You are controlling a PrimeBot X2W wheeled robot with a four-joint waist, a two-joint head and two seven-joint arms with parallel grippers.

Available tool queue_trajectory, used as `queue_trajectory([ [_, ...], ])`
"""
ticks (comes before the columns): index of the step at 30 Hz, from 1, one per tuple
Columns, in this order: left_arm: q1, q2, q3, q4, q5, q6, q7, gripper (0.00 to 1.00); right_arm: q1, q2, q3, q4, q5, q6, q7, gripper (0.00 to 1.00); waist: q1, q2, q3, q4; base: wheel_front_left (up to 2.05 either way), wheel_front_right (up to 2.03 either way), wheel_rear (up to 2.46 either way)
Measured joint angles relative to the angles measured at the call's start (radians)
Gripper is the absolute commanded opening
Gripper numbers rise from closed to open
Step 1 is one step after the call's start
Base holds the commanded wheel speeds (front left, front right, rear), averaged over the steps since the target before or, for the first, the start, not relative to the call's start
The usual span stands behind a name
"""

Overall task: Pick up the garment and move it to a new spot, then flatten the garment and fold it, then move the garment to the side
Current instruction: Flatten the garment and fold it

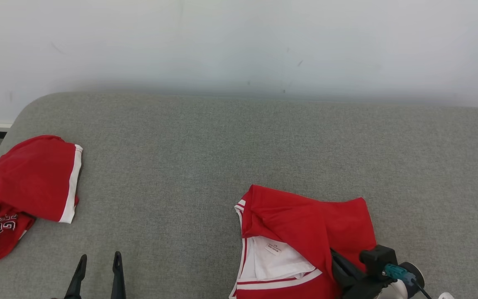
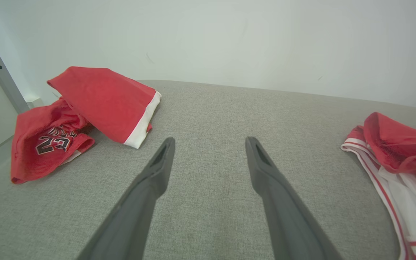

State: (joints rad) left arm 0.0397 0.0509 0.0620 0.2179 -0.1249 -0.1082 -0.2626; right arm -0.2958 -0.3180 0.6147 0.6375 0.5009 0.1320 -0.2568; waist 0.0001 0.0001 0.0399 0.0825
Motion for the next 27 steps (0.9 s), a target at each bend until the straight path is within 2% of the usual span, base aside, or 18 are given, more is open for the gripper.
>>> queue_trajectory([
  [14,0.000,0.000,-0.009,-0.005,-0.007,0.008,0.000,1.00,-0.002,0.044,0.041,-0.034,0.003,0.000,-0.005,0.00,0.0000,0.0000,0.008,0.008,0.00,0.00,0.00],
  [27,-0.005,0.000,-0.016,-0.010,-0.017,0.013,0.000,1.00,-0.001,0.165,0.073,-0.010,-0.033,0.000,-0.005,0.00,0.0000,0.0000,0.024,0.021,0.00,0.00,0.00],
])
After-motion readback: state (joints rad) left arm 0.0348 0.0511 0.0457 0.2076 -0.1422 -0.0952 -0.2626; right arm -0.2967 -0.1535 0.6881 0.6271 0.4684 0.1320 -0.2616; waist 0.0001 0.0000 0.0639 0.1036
